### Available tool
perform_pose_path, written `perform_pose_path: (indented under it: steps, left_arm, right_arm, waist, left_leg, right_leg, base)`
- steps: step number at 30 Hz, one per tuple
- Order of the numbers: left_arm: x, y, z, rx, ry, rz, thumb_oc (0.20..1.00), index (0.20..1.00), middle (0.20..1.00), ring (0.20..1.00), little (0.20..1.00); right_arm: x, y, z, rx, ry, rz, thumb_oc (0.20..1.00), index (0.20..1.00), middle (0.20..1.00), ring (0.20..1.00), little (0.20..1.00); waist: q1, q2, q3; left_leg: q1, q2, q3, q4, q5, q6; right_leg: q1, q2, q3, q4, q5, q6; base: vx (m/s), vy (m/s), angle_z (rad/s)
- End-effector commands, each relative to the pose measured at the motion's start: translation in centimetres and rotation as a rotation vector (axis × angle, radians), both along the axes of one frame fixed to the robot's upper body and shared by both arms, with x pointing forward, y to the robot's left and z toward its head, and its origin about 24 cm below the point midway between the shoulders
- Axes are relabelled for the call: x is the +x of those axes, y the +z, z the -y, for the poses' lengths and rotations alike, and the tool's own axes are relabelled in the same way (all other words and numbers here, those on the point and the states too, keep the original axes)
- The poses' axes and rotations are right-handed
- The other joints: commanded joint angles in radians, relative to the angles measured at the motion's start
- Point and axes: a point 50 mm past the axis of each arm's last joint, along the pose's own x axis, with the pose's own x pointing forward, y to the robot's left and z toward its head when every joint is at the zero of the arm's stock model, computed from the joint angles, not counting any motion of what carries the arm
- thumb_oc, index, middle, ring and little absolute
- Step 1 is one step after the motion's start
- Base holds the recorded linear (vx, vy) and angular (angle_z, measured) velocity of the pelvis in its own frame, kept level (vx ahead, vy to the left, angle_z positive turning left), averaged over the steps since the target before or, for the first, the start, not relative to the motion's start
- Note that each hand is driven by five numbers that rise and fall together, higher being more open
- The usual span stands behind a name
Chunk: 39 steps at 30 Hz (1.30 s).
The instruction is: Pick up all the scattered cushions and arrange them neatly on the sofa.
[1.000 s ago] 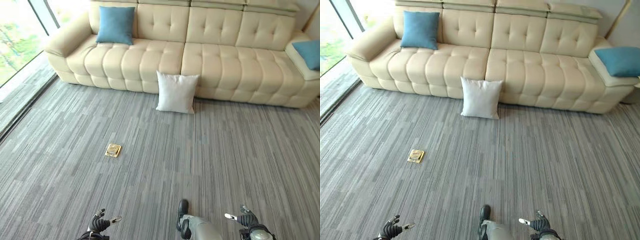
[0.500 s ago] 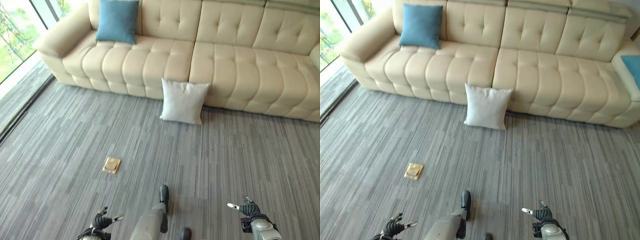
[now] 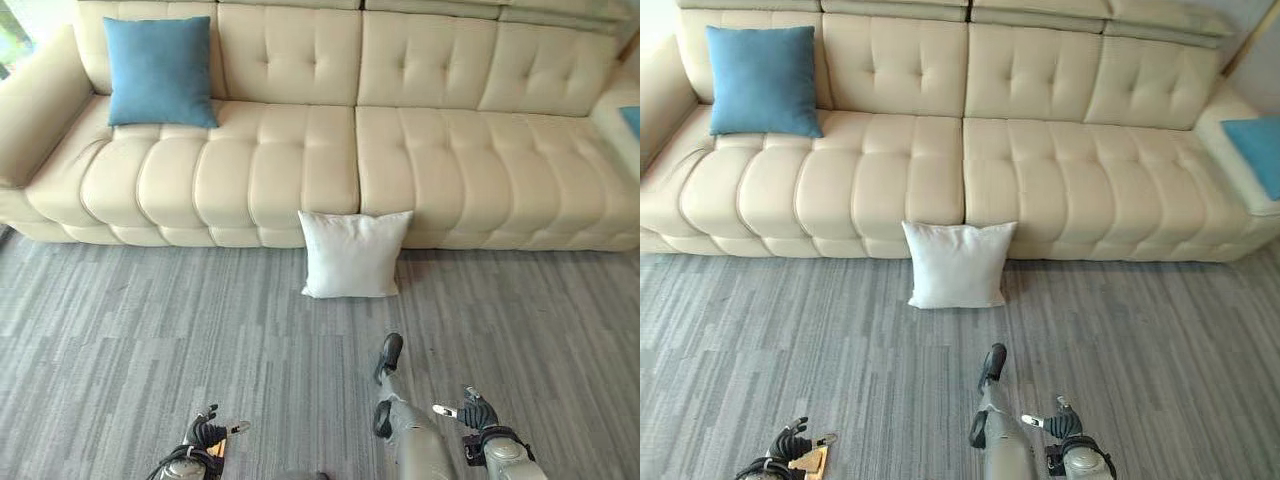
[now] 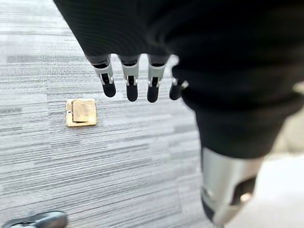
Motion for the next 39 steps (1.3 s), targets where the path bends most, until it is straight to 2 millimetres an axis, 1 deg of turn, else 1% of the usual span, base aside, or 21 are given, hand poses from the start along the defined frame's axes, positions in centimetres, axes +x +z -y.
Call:
perform_pose_path:
  steps: [1, 2, 3, 4, 5, 7, 9, 10, 11, 14, 24, 28, 31, 32, 33, 34, 35, 36, 37, 38, 39]
  left_arm:
    - [-0.3, 1.4, -2.3, 0.081, -0.037, 0.045, 1.0, 1.0, 1.0, 1.0, 1.0]
    - [-0.6, 1.1, -1.9, 0.067, -0.03, 0.04, 1.0, 1.0, 1.0, 1.0, 1.0]
    - [-0.4, 1.1, -1.8, 0.059, -0.032, 0.04, 1.0, 1.0, 1.0, 1.0, 1.0]
    - [0.0, 1.1, -1.4, 0.043, -0.034, 0.053, 1.0, 1.0, 1.0, 1.0, 1.0]
    - [0.4, 1.1, -1.1, 0.037, -0.045, 0.058, 1.0, 1.0, 1.0, 1.0, 1.0]
    - [0.8, 1.0, -0.4, 0.031, -0.081, 0.054, 1.0, 1.0, 1.0, 1.0, 1.0]
    - [1.1, 0.9, -0.1, 0.038, -0.109, 0.045, 1.0, 1.0, 1.0, 1.0, 1.0]
    - [1.1, 0.9, -0.2, 0.042, -0.106, 0.04, 1.0, 1.0, 1.0, 1.0, 1.0]
    - [0.7, 0.7, -0.1, 0.039, -0.103, 0.026, 1.0, 1.0, 1.0, 1.0, 1.0]
    - [-0.4, 0.3, -0.2, 0.039, -0.103, -0.009, 1.0, 1.0, 1.0, 1.0, 1.0]
    - [-1.1, 0.1, -0.3, 0.037, -0.101, -0.031, 1.0, 1.0, 1.0, 1.0, 1.0]
    - [-0.4, 0.5, -0.4, 0.027, -0.09, 0.008, 1.0, 1.0, 1.0, 1.0, 1.0]
    - [0.5, 1.0, -0.7, 0.05, -0.1, 0.031, 1.0, 1.0, 1.0, 1.0, 1.0]
    - [0.7, 1.2, -1.0, 0.069, -0.1, 0.038, 1.0, 1.0, 1.0, 1.0, 1.0]
    - [0.9, 1.3, -1.3, 0.072, -0.089, 0.047, 1.0, 1.0, 1.0, 1.0, 1.0]
    - [0.7, 1.3, -1.5, 0.071, -0.07, 0.045, 1.0, 1.0, 1.0, 1.0, 1.0]
    - [0.9, 1.4, -1.7, 0.075, -0.06, 0.053, 1.0, 1.0, 1.0, 1.0, 1.0]
    - [1.0, 1.5, -1.9, 0.074, -0.035, 0.067, 1.0, 1.0, 1.0, 1.0, 1.0]
    - [1.0, 1.5, -1.9, 0.075, -0.035, 0.068, 1.0, 1.0, 1.0, 1.0, 1.0]
    - [1.6, 1.5, -1.5, 0.068, -0.025, 0.077, 1.0, 1.0, 1.0, 1.0, 1.0]
    - [1.6, 1.5, -1.5, 0.068, -0.025, 0.077, 1.0, 1.0, 1.0, 1.0, 1.0]
  right_arm:
    - [2.0, 1.7, 1.0, -0.035, 0.032, 0.095, 1.0, 1.0, 1.0, 1.0, 1.0]
    - [2.0, 1.8, 1.0, -0.029, 0.033, 0.106, 1.0, 1.0, 1.0, 1.0, 1.0]
    - [2.0, 1.8, 1.1, -0.029, 0.035, 0.108, 1.0, 1.0, 1.0, 1.0, 1.0]
    - [2.0, 1.9, 1.5, -0.039, 0.021, 0.108, 1.0, 1.0, 1.0, 1.0, 1.0]
    - [1.8, 1.9, 2.0, -0.048, 0.004, 0.1, 1.0, 1.0, 1.0, 1.0, 1.0]
    - [1.8, 2.0, 2.5, -0.057, -0.015, 0.096, 1.0, 1.0, 1.0, 1.0, 1.0]
    - [1.9, 2.0, 2.8, -0.069, -0.023, 0.094, 1.0, 1.0, 1.0, 1.0, 1.0]
    - [2.0, 2.0, 2.8, -0.076, -0.023, 0.092, 1.0, 1.0, 1.0, 1.0, 1.0]
    - [1.8, 1.7, 2.7, -0.078, -0.024, 0.076, 1.0, 1.0, 1.0, 1.0, 1.0]
    - [1.3, 1.3, 2.1, -0.068, -0.012, 0.062, 1.0, 1.0, 1.0, 1.0, 1.0]
    - [0.6, 0.8, 1.8, -0.061, 0.008, 0.029, 1.0, 1.0, 1.0, 1.0, 1.0]
    - [1.4, 1.3, 1.7, -0.08, 0.031, 0.047, 1.0, 1.0, 1.0, 1.0, 1.0]
    - [2.2, 1.7, 1.5, -0.076, 0.045, 0.072, 1.0, 1.0, 1.0, 1.0, 1.0]
    - [2.4, 1.8, 1.5, -0.077, 0.053, 0.076, 1.0, 1.0, 1.0, 1.0, 1.0]
    - [2.6, 1.9, 1.4, -0.084, 0.07, 0.08, 1.0, 1.0, 1.0, 1.0, 1.0]
    - [2.4, 1.9, 1.4, -0.099, 0.082, 0.073, 1.0, 1.0, 1.0, 1.0, 1.0]
    - [2.5, 1.9, 1.4, -0.092, 0.08, 0.074, 1.0, 1.0, 1.0, 1.0, 1.0]
    - [3.0, 2.1, 1.4, -0.096, 0.076, 0.08, 1.0, 1.0, 1.0, 1.0, 1.0]
    - [3.1, 2.1, 1.4, -0.096, 0.076, 0.081, 1.0, 1.0, 1.0, 1.0, 1.0]
    - [3.8, 2.7, 1.8, -0.113, 0.071, 0.109, 1.0, 1.0, 1.0, 1.0, 1.0]
    - [3.8, 2.7, 1.9, -0.114, 0.071, 0.109, 1.0, 1.0, 1.0, 1.0, 1.0]
  waist:
    - [0.02, -0.061, -0.067]
    - [0.016, -0.044, -0.08]
    - [0.013, -0.041, -0.085]
    - [0.012, -0.038, -0.086]
    - [0.008, -0.036, -0.09]
    - [0.015, -0.047, -0.081]
    - [0.027, -0.067, -0.062]
    - [0.038, -0.068, -0.051]
    - [0.045, -0.058, -0.052]
    - [0.043, -0.048, -0.088]
    - [0.045, -0.043, -0.096]
    - [0.051, -0.033, -0.065]
    - [0.043, -0.023, -0.051]
    - [0.048, -0.017, -0.053]
    - [0.061, -0.005, -0.055]
    - [0.064, -0.004, -0.051]
    - [0.065, -0.017, -0.054]
    - [0.083, -0.027, -0.052]
    - [0.081, -0.027, -0.053]
    - [0.073, -0.023, -0.047]
    - [0.071, -0.022, -0.049]
  left_leg:
    - [-0.061, 0.122, 0.091, -0.039, 0.125, -0.073]
    - [-0.066, 0.169, 0.088, -0.028, 0.205, -0.102]
    - [-0.083, 0.189, 0.087, -0.011, 0.248, -0.111]
    - [-0.118, 0.22, 0.111, 0.031, 0.311, -0.117]
    - [-0.131, 0.255, 0.162, 0.043, 0.342, -0.108]
    - [-0.205, 0.219, 0.194, 0.052, 0.27, -0.074]
    - [-0.342, 0.135, 0.21, 0.049, 0.211, -0.059]
    - [-0.38, 0.109, 0.202, 0.051, 0.22, -0.061]
    - [-0.352, 0.103, 0.202, -0.002, 0.233, -0.065]
    - [-0.256, 0.066, 0.197, -0.095, 0.245, -0.043]
    - [-0.212, 0.043, 0.199, -0.097, 0.217, -0.02]
    - [-0.26, 0.043, 0.182, -0.071, 0.217, -0.012]
    - [-0.308, 0.052, 0.17, -0.059, 0.236, -0.005]
    - [-0.322, 0.065, 0.174, -0.057, 0.24, -0.007]
    - [-0.335, 0.1, 0.172, -0.059, 0.246, -0.018]
    - [-0.337, 0.112, 0.16, -0.061, 0.251, -0.027]
    - [-0.352, 0.111, 0.146, -0.062, 0.259, -0.038]
    - [-0.376, 0.126, 0.147, -0.065, 0.279, -0.061]
    - [-0.377, 0.126, 0.146, -0.065, 0.279, -0.062]
    - [-0.416, 0.154, 0.135, -0.081, 0.336, -0.094]
    - [-0.418, 0.154, 0.133, -0.082, 0.336, -0.095]
  right_leg:
    - [0.213, -0.052, 0.027, -0.05, 0.114, 0.081]
    - [0.24, -0.029, 0.003, -0.047, 0.09, 0.066]
    - [0.246, -0.018, -0.001, -0.045, 0.076, 0.056]
    - [0.265, -0.005, -0.009, -0.049, 0.047, 0.037]
    - [0.284, 0.005, -0.017, -0.054, 0.015, 0.023]
    - [0.321, 0.013, 0.0, -0.064, -0.016, 0.01]
    - [0.355, 0.012, 0.019, -0.086, -0.028, 0.008]
    - [0.367, 0.021, 0.027, -0.089, -0.032, 0.007]
    - [0.384, 0.043, 0.034, -0.087, -0.04, 0.008]
    - [0.425, 0.045, 0.064, -0.08, -0.033, 0.013]
    - [0.444, 0.041, 0.104, -0.098, -0.013, 0.024]
    - [0.365, 0.022, 0.103, -0.04, 0.004, 0.041]
    - [0.324, 0.022, 0.193, 0.029, -0.03, 0.042]
    - [0.329, -0.002, 0.206, 0.029, -0.035, 0.04]
    - [0.333, -0.058, 0.196, 0.046, -0.031, 0.032]
    - [0.348, -0.081, 0.207, 0.051, -0.02, 0.033]
    - [0.371, -0.078, 0.222, 0.022, -0.027, 0.039]
    - [0.379, -0.08, 0.203, -0.027, -0.036, 0.061]
    - [0.38, -0.08, 0.201, -0.029, -0.036, 0.061]
    - [0.367, -0.044, 0.189, -0.056, -0.046, 0.057]
    - [0.366, -0.043, 0.187, -0.056, -0.046, 0.057]
  base:
    - [0.59, -0.418, 0.87]
    - [0.55, -0.441, 0.7]
    - [0.41, -0.407, 0.36]
    - [0.31, -0.325, 0.54]
    - [0.35, -0.329, 0.48]
    - [0.24, -0.186, 0.16]
    - [0.11, -0.079, -0.43]
    - [0.08, -0.008, -0.55]
    - [0.11, 0.05, -1.01]
    - [0.17, 0.145, -0.81]
    - [0.0, 0.056, 0.0]
    - [-0.18, 0.01, -0.08]
    - [-0.18, -0.092, -0.29]
    - [-0.15, -0.326, 0.02]
    - [-0.13, -0.42, -0.02]
    - [-0.08, -0.463, -0.08]
    - [-0.06, -0.465, 0.11]
    - [-0.06, -0.322, 0.29]
    - [-0.14, -0.404, 0.43]
    - [-0.09, -0.214, 0.31]
    - [-0.13, -0.28, 0.52]
